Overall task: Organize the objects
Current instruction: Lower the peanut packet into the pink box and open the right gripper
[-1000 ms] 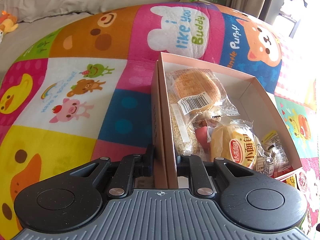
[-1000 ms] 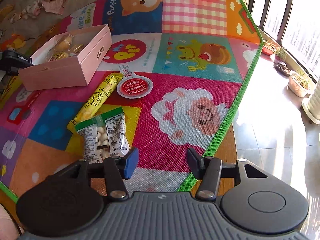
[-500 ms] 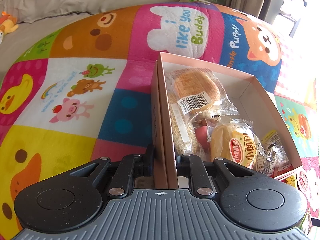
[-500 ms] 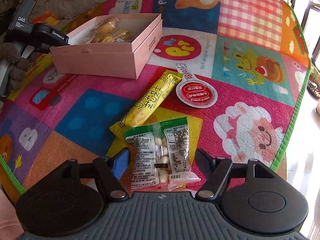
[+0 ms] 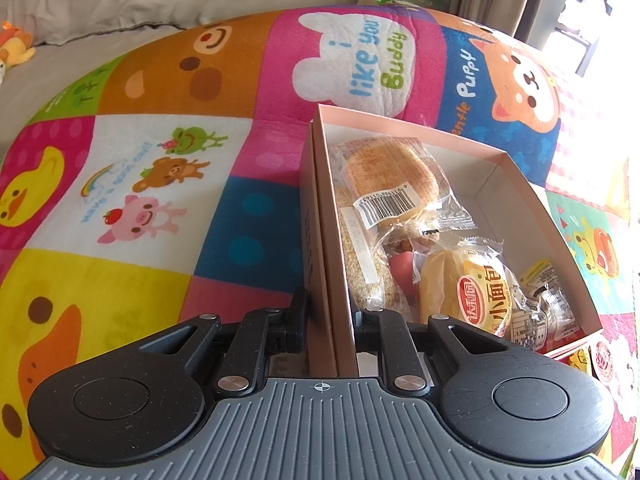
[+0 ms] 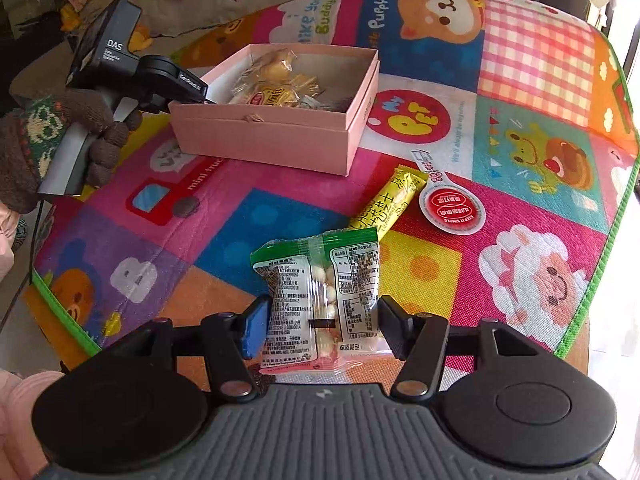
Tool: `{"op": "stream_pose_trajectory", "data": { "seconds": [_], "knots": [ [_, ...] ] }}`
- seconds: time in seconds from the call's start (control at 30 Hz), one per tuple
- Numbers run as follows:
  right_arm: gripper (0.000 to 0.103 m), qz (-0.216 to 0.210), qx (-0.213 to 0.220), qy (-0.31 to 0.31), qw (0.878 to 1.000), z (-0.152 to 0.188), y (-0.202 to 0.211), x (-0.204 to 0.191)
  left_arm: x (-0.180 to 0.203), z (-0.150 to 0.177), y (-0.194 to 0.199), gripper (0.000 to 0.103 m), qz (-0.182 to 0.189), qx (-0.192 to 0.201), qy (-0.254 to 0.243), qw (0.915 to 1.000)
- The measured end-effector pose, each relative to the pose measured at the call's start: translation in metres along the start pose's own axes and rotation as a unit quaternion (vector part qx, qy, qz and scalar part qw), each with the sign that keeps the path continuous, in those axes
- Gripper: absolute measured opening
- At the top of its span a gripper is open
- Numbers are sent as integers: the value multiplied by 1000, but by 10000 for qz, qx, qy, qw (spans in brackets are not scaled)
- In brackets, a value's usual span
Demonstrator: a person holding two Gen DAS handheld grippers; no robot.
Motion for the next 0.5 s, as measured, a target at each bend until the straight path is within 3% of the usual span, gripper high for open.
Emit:
{"op": "stream_pose_trajectory", "data": {
  "seconds": [0.13,0.3,0.5],
  "knots": [
    [58,-248,186,282,9991,-22,6,-18,2,-1,0,19,-29,-10,-57,10000],
    [58,-435,677,488,9956,-86,9,-30,1,1,0,19,-14,18,-51,10000],
    [58,-662,873,287,9936,-160,-27,-33,-2,1,0,19,70,51,-39,10000]
  ]
}}
Point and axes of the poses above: each gripper's, at about its wrist camera, not at the fingertips, and y roughly against the way its jaws point, x to its right, z to its underside, the point moved 2 cm from there along -y, roughly the way its jaws point, and after that the axes turned 8 degrees about -z, right-handed, at the moved point
